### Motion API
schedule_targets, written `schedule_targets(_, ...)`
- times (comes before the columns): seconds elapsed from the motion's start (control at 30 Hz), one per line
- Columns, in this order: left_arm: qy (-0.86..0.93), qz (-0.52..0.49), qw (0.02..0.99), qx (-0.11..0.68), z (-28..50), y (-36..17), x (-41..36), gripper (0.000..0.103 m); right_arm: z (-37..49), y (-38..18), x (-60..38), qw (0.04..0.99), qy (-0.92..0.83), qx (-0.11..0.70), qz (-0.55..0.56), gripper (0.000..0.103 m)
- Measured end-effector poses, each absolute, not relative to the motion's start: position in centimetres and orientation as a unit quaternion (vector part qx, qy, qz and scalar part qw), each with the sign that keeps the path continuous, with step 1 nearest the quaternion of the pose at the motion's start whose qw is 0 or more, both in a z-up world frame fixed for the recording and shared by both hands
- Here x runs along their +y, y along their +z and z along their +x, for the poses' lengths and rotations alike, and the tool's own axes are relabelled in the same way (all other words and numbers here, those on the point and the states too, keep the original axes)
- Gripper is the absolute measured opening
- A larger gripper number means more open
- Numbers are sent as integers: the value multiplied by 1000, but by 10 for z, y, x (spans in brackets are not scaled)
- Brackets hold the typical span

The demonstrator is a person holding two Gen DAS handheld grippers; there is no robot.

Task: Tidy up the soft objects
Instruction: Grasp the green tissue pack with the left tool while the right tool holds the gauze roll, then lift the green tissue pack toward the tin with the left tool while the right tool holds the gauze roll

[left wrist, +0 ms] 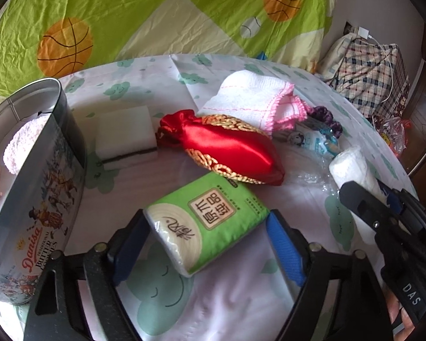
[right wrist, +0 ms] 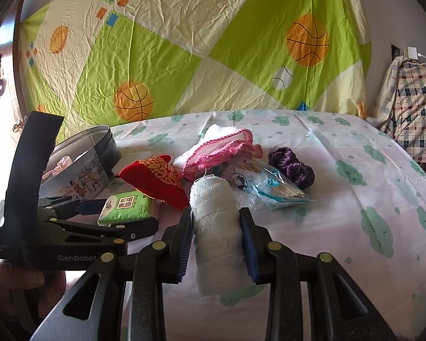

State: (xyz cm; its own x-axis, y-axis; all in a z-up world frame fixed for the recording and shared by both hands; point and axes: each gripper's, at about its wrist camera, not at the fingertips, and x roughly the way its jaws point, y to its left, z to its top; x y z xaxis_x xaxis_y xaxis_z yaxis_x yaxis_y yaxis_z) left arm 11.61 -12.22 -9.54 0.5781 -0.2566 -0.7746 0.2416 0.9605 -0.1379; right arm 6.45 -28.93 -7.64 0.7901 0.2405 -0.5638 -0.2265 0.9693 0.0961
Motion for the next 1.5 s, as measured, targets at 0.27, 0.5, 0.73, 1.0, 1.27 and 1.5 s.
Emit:
schedule_targets(0.27, -159, -43, 888, 428, 116, -93, -112, 82, 61, -75, -289, 949, 126, 287, 12, 35)
schedule_targets(0.5, -157, -65, 893, 417, 108, -90, -100, 82, 60, -76, -290, 950, 126, 284, 13, 35)
schedule_targets(0.73, -150, -61, 905, 393, 93, -86, -93, 82, 56, -73, -291, 954, 125, 271, 15, 35)
schedule_targets(1.0, -146, -48, 923, 353, 79, -78, -89, 82, 44, -68, -292, 964, 121, 238, 13, 35)
schedule_targets(1.27, -142, -44, 938, 314, 64, -71, -82, 82, 31, -65, -284, 973, 108, 205, -5, 35)
schedule_targets(1.5, -130, -43, 948, 286, 55, -67, -75, 82, 27, -65, -284, 977, 94, 191, -6, 35)
